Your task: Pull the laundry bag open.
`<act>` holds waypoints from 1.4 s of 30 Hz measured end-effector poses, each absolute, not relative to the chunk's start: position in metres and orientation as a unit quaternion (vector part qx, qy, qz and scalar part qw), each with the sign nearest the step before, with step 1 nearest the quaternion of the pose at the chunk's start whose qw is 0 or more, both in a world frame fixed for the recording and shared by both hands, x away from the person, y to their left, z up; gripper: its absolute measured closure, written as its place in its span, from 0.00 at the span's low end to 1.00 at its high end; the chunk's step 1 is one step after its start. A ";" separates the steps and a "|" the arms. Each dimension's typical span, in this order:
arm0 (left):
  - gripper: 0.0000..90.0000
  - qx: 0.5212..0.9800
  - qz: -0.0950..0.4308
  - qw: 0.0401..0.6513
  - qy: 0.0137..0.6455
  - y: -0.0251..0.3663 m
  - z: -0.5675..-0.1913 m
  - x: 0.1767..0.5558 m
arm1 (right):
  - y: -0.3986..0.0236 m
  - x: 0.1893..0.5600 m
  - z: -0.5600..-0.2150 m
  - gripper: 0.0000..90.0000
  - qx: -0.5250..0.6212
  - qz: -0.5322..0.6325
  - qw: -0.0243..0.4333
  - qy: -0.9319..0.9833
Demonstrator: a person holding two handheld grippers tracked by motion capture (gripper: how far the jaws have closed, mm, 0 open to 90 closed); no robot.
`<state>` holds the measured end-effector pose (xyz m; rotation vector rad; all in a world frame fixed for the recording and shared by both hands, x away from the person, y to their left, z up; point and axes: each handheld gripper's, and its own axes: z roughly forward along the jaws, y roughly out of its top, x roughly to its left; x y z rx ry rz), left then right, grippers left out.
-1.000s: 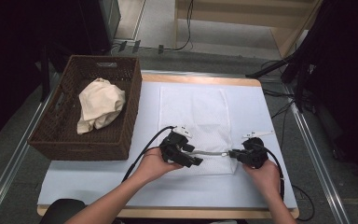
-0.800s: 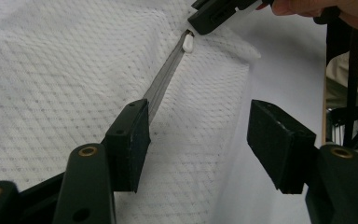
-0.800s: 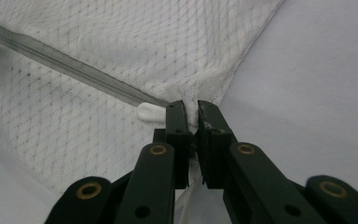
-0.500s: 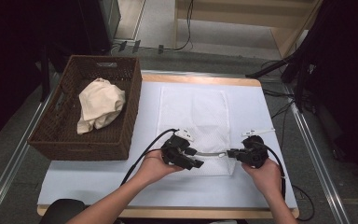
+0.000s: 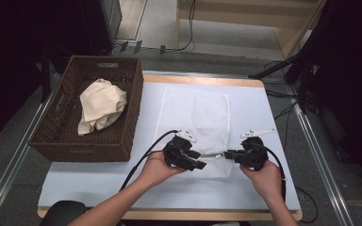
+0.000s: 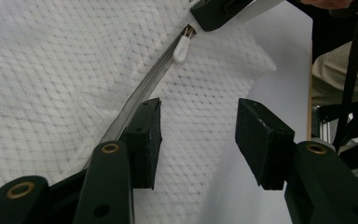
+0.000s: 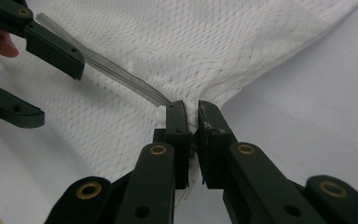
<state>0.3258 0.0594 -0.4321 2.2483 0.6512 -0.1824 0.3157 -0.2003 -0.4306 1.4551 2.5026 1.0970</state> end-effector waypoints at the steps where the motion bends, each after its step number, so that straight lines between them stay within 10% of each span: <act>1: 0.58 0.883 -0.073 0.387 0.256 0.059 -0.432 0.326 | -0.199 0.315 -0.430 0.94 0.465 0.356 0.023 0.810; 42: 0.83 0.879 -0.076 0.390 0.264 0.060 -0.438 0.324 | -0.165 0.297 -0.411 0.94 0.409 0.393 0.010 0.823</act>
